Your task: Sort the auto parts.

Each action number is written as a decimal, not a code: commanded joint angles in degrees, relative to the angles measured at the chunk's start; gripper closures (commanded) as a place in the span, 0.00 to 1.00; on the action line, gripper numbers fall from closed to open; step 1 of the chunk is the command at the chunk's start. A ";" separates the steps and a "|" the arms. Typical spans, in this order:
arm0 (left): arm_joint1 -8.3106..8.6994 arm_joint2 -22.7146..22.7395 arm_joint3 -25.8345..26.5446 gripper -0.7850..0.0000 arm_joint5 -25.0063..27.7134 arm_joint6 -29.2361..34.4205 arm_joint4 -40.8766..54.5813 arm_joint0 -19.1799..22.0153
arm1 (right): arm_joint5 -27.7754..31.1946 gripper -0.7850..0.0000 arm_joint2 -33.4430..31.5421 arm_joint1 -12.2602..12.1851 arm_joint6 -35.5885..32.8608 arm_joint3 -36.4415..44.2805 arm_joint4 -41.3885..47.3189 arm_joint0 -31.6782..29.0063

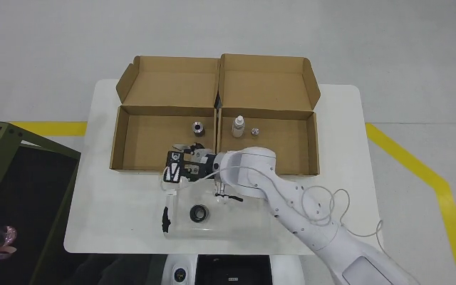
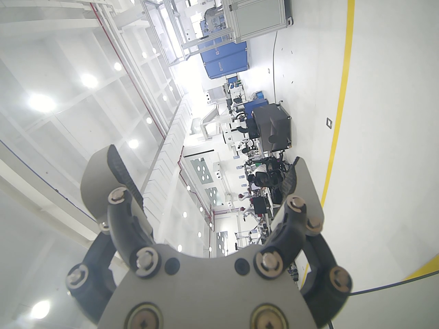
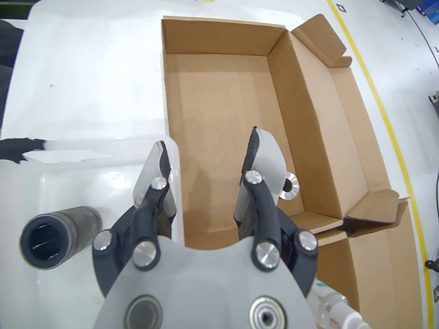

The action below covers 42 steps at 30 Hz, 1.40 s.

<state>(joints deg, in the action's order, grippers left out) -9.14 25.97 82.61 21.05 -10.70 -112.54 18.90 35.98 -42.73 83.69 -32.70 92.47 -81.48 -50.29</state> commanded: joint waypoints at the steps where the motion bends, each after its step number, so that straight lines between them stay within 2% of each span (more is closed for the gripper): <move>1: 0.00 0.00 0.00 0.00 0.00 0.00 0.00 0.00 | 1.23 0.45 -0.60 -0.52 0.21 1.92 -0.17 -1.98; 18: 0.00 0.00 0.00 0.00 0.00 0.00 0.00 0.00 | 8.76 0.37 -3.11 -4.08 -0.71 14.10 -4.09 -14.32; 26: 0.00 0.00 0.00 0.00 0.00 0.00 0.00 0.00 | 11.40 0.37 -2.84 -5.18 -0.86 14.39 -5.70 -17.24; 42: 0.00 0.00 0.00 0.00 0.00 0.00 0.00 0.00 | 11.14 0.31 -3.95 -6.49 0.43 12.34 -6.99 -18.49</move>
<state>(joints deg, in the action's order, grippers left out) -9.14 25.97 82.61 21.05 -10.70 -112.54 18.90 47.25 -46.47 77.26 -32.35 105.08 -88.65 -68.81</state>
